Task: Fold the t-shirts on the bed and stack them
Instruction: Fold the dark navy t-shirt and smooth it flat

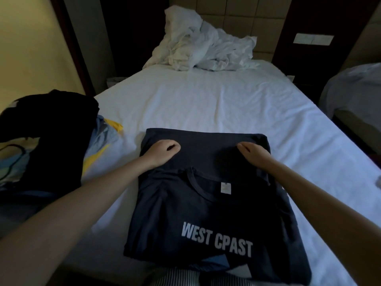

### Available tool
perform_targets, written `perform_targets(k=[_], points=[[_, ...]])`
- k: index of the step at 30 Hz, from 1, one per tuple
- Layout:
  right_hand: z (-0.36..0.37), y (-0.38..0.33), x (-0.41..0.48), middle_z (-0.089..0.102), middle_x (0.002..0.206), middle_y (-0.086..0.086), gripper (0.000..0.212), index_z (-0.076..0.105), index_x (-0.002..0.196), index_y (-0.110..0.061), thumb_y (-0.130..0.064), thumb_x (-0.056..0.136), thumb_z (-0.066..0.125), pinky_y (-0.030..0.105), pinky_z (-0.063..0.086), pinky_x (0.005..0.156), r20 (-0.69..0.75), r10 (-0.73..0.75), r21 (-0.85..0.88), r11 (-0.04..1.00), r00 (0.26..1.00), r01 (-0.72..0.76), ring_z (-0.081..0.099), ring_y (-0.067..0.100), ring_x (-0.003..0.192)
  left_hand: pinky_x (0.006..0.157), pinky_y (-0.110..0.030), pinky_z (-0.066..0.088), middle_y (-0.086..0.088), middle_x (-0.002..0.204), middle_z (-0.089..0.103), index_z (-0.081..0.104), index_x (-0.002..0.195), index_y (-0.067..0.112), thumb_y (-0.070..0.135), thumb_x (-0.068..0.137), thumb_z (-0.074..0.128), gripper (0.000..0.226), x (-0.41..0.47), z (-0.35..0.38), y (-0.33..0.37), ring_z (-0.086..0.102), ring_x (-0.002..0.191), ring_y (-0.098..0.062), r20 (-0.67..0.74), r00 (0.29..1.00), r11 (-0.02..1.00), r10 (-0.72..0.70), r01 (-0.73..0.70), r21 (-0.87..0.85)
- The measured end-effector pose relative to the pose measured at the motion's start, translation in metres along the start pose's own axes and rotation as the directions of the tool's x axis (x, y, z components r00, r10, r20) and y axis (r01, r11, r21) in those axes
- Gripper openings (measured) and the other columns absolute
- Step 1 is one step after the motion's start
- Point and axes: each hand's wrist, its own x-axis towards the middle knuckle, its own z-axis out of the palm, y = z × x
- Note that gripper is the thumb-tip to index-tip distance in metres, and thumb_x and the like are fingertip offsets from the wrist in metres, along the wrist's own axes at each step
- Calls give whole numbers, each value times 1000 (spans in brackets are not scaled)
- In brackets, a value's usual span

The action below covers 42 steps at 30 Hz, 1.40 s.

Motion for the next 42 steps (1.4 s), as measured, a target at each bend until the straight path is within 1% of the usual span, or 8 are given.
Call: perform_targets(k=[4, 8, 15, 18, 25, 31, 37, 42], points=[[-19, -3, -40, 47, 62, 4, 45, 48, 65, -7, -40, 96, 44, 31, 34, 61, 137, 47, -60, 997, 990, -39, 52, 23, 69, 91, -27, 40, 1, 106, 59, 67, 96, 19, 47, 93, 49, 34, -32, -7, 15, 55, 102, -12, 227, 974, 999, -26, 35, -38], [-36, 2, -81, 49, 72, 4, 40, 52, 77, -7, -45, 88, 58, 25, 33, 58, 318, 89, -41, 996, 944, -80, 46, 15, 67, 78, -27, 40, 4, 100, 55, 57, 109, 16, 46, 86, 62, 38, -53, -6, 21, 53, 96, -13, 272, 961, 992, -53, 20, 123], [-48, 12, -113, 63, 84, -1, 18, 64, 82, -13, -30, 87, 64, 18, 42, 66, 496, 87, 200, 957, 864, -211, 60, 13, 82, 63, -32, 35, 4, 83, 50, 44, 87, 23, 40, 97, 44, 20, -78, -2, 23, 52, 79, -17, 216, 973, 933, 76, -146, 328], [-56, 12, -116, 66, 103, -1, 18, 61, 107, -17, -25, 92, 57, 18, 49, 71, 483, 22, 330, 922, 876, -205, 63, 12, 96, 60, -24, 36, -1, 81, 56, 48, 89, 16, 31, 99, 44, 18, -84, -2, 20, 54, 70, -10, 154, 979, 972, 130, -156, 173], [-60, -4, -87, 60, 84, -2, 5, 61, 91, -15, -20, 91, 59, 19, 42, 64, 143, -34, 277, 961, 989, -7, 57, 16, 83, 70, -14, 39, -1, 89, 60, 59, 95, 7, 20, 97, 51, 15, -64, -27, 10, 56, 79, 0, -48, 991, 989, 124, -127, -70], [-47, -8, -15, 57, 86, 8, 23, 60, 93, -6, -29, 90, 60, 33, 38, 69, -54, 6, 56, 998, 999, -3, 56, 28, 86, 65, -18, 37, -6, 87, 62, 61, 92, 5, 23, 96, 54, 19, -13, -53, -1, 55, 80, -18, -160, 982, 994, 97, -88, 58], [-30, 0, 59, 54, 85, 8, 27, 52, 83, -10, -35, 89, 60, 31, 35, 68, 7, 50, 15, 999, 999, -50, 53, 27, 84, 66, -32, 37, -7, 86, 61, 62, 89, 7, 32, 93, 56, 26, 50, -56, -25, 56, 83, -23, -134, 991, 982, -23, 48, 182], [5, 22, 79, 62, 105, 12, 33, 55, 103, -10, -40, 90, 55, 34, 41, 74, -31, 116, -52, 992, 993, -118, 56, 27, 91, 62, -29, 36, 4, 80, 59, 57, 80, 21, 46, 86, 59, 26, 77, -18, -55, 58, 81, -20, -191, 965, 962, -177, 211, 175]])
